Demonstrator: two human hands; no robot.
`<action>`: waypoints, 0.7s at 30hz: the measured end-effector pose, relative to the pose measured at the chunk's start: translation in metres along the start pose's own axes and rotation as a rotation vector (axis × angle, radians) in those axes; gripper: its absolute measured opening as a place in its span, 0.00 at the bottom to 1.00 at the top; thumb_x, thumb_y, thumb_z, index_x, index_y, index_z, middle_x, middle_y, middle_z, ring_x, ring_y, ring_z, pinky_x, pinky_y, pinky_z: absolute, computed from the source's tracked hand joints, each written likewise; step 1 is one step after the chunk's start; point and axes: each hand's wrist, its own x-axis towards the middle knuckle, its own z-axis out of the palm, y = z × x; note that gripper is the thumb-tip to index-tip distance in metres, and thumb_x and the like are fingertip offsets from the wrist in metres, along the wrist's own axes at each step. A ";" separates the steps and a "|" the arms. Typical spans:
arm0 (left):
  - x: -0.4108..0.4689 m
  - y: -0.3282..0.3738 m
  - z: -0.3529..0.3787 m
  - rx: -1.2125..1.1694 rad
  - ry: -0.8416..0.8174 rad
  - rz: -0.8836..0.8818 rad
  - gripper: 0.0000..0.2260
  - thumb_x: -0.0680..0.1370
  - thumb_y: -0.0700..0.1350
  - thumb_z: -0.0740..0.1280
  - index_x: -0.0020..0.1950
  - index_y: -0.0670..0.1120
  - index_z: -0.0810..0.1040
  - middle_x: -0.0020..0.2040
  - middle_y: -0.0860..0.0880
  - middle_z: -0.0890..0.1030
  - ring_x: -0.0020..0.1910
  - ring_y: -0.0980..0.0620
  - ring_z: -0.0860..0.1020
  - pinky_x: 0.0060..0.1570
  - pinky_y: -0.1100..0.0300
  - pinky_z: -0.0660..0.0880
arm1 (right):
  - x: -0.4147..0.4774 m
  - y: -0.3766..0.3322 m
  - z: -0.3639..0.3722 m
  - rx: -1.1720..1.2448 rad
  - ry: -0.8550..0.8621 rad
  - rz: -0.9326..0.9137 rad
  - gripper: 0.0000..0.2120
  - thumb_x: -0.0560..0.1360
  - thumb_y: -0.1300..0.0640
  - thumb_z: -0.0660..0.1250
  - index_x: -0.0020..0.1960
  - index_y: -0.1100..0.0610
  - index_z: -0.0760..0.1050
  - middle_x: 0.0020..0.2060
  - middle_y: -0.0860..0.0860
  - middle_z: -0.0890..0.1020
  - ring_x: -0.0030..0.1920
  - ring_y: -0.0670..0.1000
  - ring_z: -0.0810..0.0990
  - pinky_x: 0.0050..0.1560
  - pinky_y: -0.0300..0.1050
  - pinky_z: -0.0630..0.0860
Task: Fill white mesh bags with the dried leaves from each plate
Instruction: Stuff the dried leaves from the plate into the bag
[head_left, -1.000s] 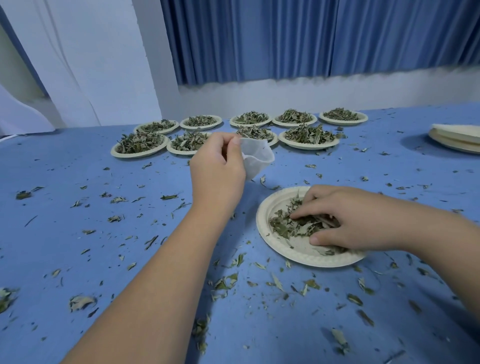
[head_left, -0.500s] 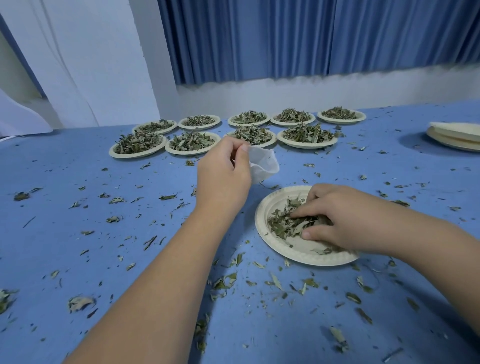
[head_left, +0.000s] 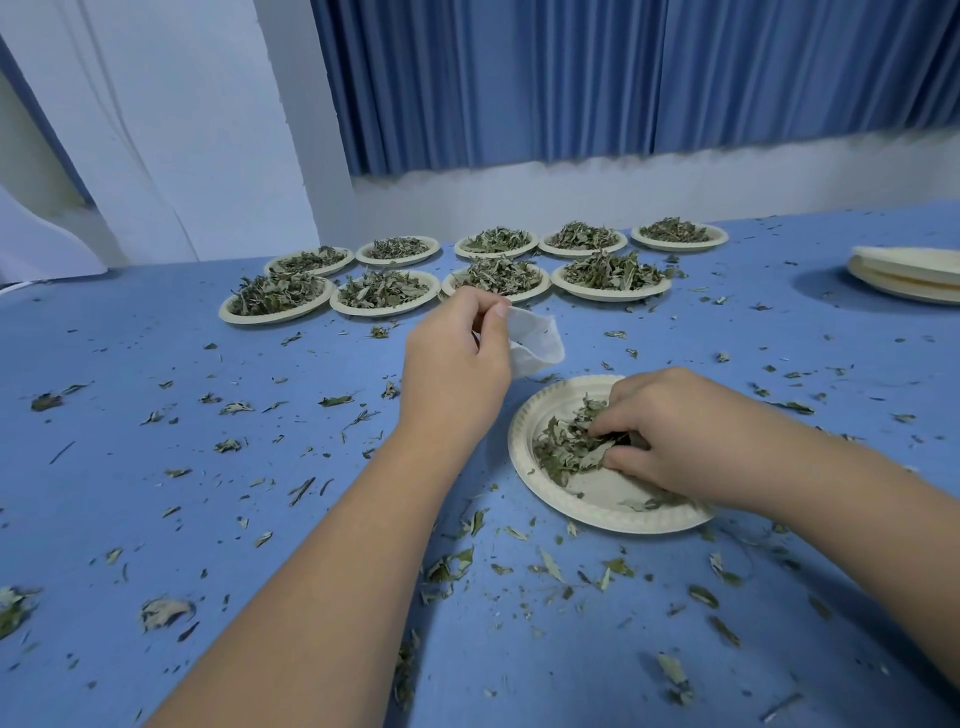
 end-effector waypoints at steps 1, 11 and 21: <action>0.000 0.000 0.000 0.005 -0.003 0.001 0.07 0.81 0.45 0.62 0.46 0.54 0.78 0.36 0.60 0.77 0.36 0.66 0.73 0.36 0.72 0.68 | 0.000 0.000 0.000 -0.007 0.010 -0.006 0.14 0.78 0.48 0.63 0.62 0.45 0.77 0.53 0.45 0.78 0.55 0.46 0.75 0.55 0.44 0.74; -0.002 0.002 0.002 0.087 -0.035 0.047 0.07 0.81 0.45 0.62 0.48 0.50 0.80 0.35 0.60 0.75 0.37 0.63 0.73 0.36 0.73 0.67 | -0.005 0.010 -0.008 0.265 0.129 0.059 0.10 0.74 0.50 0.69 0.55 0.44 0.82 0.43 0.39 0.80 0.40 0.37 0.74 0.42 0.32 0.70; -0.004 0.009 0.004 0.287 -0.122 0.265 0.08 0.81 0.43 0.63 0.51 0.44 0.83 0.39 0.57 0.75 0.39 0.57 0.71 0.38 0.70 0.64 | -0.016 0.014 -0.027 0.627 0.203 0.146 0.10 0.66 0.50 0.75 0.36 0.35 0.78 0.30 0.34 0.79 0.26 0.39 0.72 0.28 0.26 0.67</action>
